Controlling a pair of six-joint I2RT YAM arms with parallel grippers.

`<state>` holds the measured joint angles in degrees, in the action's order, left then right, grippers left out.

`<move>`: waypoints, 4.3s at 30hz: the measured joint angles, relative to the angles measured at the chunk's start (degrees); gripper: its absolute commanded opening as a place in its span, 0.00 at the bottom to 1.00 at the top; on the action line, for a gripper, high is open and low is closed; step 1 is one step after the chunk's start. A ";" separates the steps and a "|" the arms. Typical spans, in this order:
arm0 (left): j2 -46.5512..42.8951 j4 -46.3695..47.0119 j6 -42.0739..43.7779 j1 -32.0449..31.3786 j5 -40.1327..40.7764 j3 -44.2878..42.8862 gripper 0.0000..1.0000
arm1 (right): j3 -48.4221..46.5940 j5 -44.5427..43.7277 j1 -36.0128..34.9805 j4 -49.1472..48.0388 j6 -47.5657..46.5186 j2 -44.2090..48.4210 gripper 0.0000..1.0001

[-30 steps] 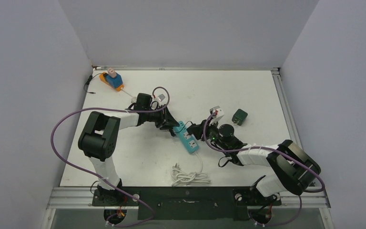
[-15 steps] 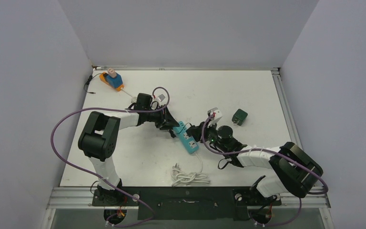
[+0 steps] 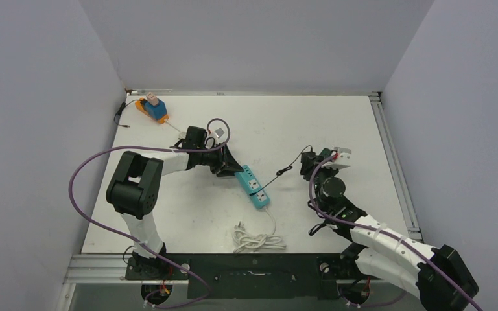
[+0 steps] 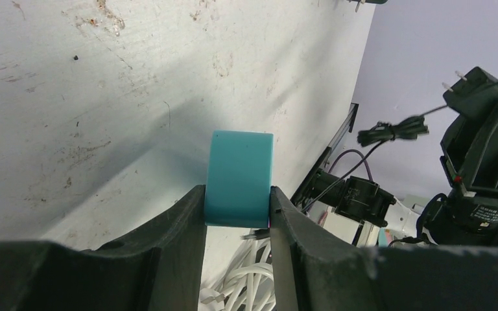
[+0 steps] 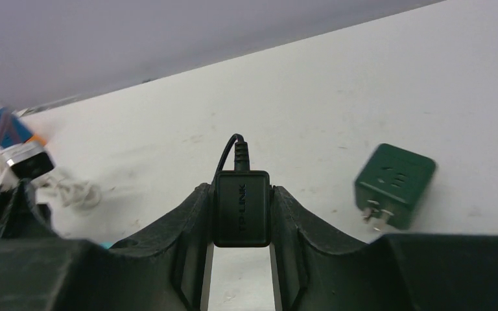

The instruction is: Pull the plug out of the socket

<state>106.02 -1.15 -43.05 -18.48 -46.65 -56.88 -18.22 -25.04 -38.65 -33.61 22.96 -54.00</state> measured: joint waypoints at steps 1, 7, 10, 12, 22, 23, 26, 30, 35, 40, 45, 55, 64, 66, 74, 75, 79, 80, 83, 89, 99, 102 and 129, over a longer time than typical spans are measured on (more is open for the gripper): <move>0.00 0.00 0.00 0.00 0.00 0.00 0.00 | 0.04 -3.67 0.00 1.53 0.00 1.33 0.05; 0.00 0.07 -0.04 0.00 0.26 -0.04 0.00 | 0.04 -14.91 0.52 6.21 0.31 1.73 0.05; -0.02 0.52 -0.17 0.00 0.55 -0.04 0.00 | -1.51 -20.70 1.22 10.99 2.47 -2.64 0.05; -0.04 0.70 -0.22 0.02 0.79 -0.07 0.00 | -3.50 -24.24 2.27 15.30 4.57 -6.19 0.05; -0.20 0.90 -0.17 0.22 1.05 -0.07 0.00 | -5.03 -27.19 9.55 21.92 10.03 -8.44 0.19; -0.20 0.90 -0.15 0.22 1.05 -0.07 0.00 | -5.03 -26.53 10.27 21.92 10.40 -8.59 0.22; -0.20 0.79 0.02 0.22 1.05 -0.26 0.00 | -5.03 -22.99 13.11 21.88 11.43 -9.99 0.23; -0.15 -0.28 0.83 0.20 1.64 -2.19 0.00 | -5.03 -17.40 17.59 21.84 12.59 -12.85 0.25; 2.93 -1.57 0.96 -0.63 2.67 -10.88 0.00 | -5.03 -10.10 22.03 21.55 13.90 -14.82 0.29; 9.55 -2.84 1.44 -2.19 2.73 -22.32 0.00 | -5.01 -3.74 24.98 20.20 14.69 -16.57 0.44; 17.68 -8.11 3.98 -3.17 3.34 -36.13 0.00 | -5.01 -0.15 25.62 19.58 15.28 -17.79 0.51; 28.94 -17.20 7.41 -3.26 7.06 -53.35 0.14 | -4.70 2.64 25.94 18.62 15.34 -17.81 0.75; 31.74 -22.12 12.33 -4.11 14.36 -58.69 0.68 | -3.65 3.02 25.94 17.77 15.30 -15.41 0.90; 31.80 -23.12 13.75 -4.26 16.26 -58.69 0.76 | -3.37 3.04 25.94 17.64 15.26 -14.84 0.91; 30.51 -26.47 19.50 -4.63 25.70 -58.42 0.89 | -2.80 3.98 25.94 16.33 14.91 -14.34 0.98; 29.27 -26.75 20.24 -4.68 27.61 -57.72 0.90 | -2.51 4.13 25.94 16.24 14.80 -13.99 0.98; 18.93 -26.71 23.78 -4.74 35.82 -50.51 0.97 | -1.64 4.52 25.94 16.02 14.19 -12.41 1.00; 14.62 -26.05 24.76 -4.72 38.34 -47.60 0.96 | -1.49 4.57 25.94 15.93 14.03 -12.00 1.00; 4.63 -23.89 26.43 -4.28 43.10 -41.64 0.96 | -1.42 4.61 25.94 15.50 13.75 -11.34 1.00; -6.27 -19.21 24.94 1.86 47.12 -31.65 0.96 | -1.42 5.09 25.94 15.10 13.70 -11.28 1.00; 1.57 -16.46 18.05 7.34 49.27 -18.60 0.99 | -1.42 5.40 25.94 14.73 13.70 -11.67 0.95; 3.34 -16.02 16.41 7.41 48.96 -18.78 0.88 | -1.42 5.40 25.94 14.73 13.70 -11.67 0.95; 2.19 -13.62 14.12 5.05 47.19 -10.58 0.05 | -1.42 6.03 25.94 14.34 13.73 -12.33 0.95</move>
<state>108.20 -14.76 -28.93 -13.43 0.54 -67.46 -19.64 -19.00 -12.71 -19.27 36.69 -66.32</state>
